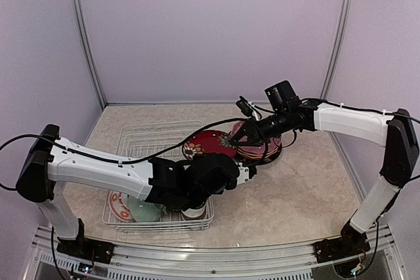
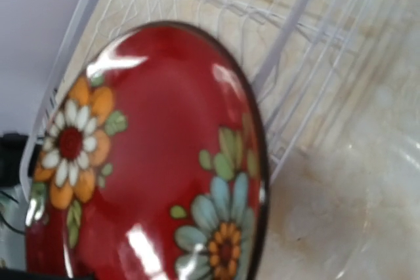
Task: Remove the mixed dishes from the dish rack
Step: Pass from the left arm to the right
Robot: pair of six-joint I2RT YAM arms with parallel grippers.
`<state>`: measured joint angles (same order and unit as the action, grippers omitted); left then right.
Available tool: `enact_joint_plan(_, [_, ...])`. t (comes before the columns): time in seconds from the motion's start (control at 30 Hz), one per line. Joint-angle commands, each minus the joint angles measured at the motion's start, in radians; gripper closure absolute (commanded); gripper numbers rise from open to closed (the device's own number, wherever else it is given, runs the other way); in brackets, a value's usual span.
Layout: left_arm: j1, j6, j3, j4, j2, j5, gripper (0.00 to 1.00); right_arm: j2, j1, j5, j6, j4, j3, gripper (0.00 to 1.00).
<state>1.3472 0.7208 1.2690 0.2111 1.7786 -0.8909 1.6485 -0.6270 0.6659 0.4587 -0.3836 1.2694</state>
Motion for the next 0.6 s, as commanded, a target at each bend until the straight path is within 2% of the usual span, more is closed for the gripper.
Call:
enact_joint_plan(0.0, [0.004, 0.052, -0.016, -0.088, 0.016, -0.054, 1.0, 0.021, -0.011, 0.012, 0.025, 0.034, -0.005, 0.97])
enact_joint_plan(0.03, [0.004, 0.055, -0.02, -0.089, 0.017, -0.055, 1.0, 0.022, -0.011, 0.011, 0.029, 0.034, -0.005, 1.0])
enact_joint_plan(0.17, [0.003, 0.072, -0.029, -0.111, 0.021, -0.062, 0.97, 0.023, -0.01, 0.006, 0.042, 0.043, -0.003, 1.0])
enact_joint_plan(0.3, [0.001, 0.073, -0.044, -0.12, 0.012, -0.063, 0.79, 0.014, -0.006, -0.009, 0.046, 0.047, 0.009, 1.0])
enact_joint_plan(0.43, [0.001, 0.068, -0.059, -0.124, 0.0, -0.063, 0.54, 0.003, 0.015, -0.024, 0.049, 0.047, 0.017, 1.0])
enact_joint_plan(0.57, [0.001, 0.059, -0.073, -0.132, -0.014, -0.064, 0.44, -0.012, 0.05, -0.025, 0.057, 0.07, 0.007, 1.0])
